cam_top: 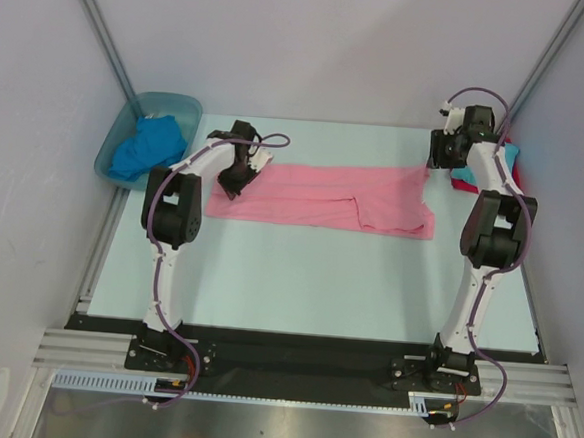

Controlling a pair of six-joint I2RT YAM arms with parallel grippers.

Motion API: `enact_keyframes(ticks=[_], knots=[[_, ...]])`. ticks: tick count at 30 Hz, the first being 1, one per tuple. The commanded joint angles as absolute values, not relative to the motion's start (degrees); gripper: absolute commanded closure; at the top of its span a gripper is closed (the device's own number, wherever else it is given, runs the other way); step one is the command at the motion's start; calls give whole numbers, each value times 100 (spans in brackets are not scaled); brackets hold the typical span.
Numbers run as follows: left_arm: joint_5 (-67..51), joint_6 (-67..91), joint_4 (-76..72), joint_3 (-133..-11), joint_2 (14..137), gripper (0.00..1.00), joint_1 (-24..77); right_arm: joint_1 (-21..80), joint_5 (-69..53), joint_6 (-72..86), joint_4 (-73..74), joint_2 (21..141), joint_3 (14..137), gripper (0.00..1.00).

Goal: Fold and stack the t-shirts
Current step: Fold the tshirt

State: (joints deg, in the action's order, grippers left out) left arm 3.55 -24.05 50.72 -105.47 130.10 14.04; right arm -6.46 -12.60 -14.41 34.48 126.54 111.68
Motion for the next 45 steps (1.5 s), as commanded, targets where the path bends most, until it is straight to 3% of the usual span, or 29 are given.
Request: enact_keyframes(ticks=[1,3,4,7,12,15,17,31,45], knots=[[263,-2417,4940,-10670,13192,100,1520,-809,-1398,-1169,3402,12569,11365,51],[281,-2434,4939,-10670,13192,100,1521,-704,-1267,-1248,3358,12437,11199,59],[290,-2443,4939,-10670,13201,100,1521,-660,-1196,-1309,3314,12350,11119,78],[316,-2461,4931,-10670,13184,100,1529,-484,-1247,-1608,3453,12156,10960,100],[360,-2514,4939,-10661,13157,100,1529,-334,-1477,-2319,4498,12085,10942,100],[395,-2557,4939,-10679,13149,100,1529,-325,-1433,-2574,4930,11962,10732,71],[404,-2575,4939,-10705,13148,100,1529,-325,-1389,-2619,5184,11796,10574,67],[352,-2593,4939,-10714,13113,100,1521,-747,-1810,-2338,4808,11355,9229,64],[396,-2654,4939,-10688,13069,99,1521,-817,-2470,-2109,4772,11725,9413,59]])
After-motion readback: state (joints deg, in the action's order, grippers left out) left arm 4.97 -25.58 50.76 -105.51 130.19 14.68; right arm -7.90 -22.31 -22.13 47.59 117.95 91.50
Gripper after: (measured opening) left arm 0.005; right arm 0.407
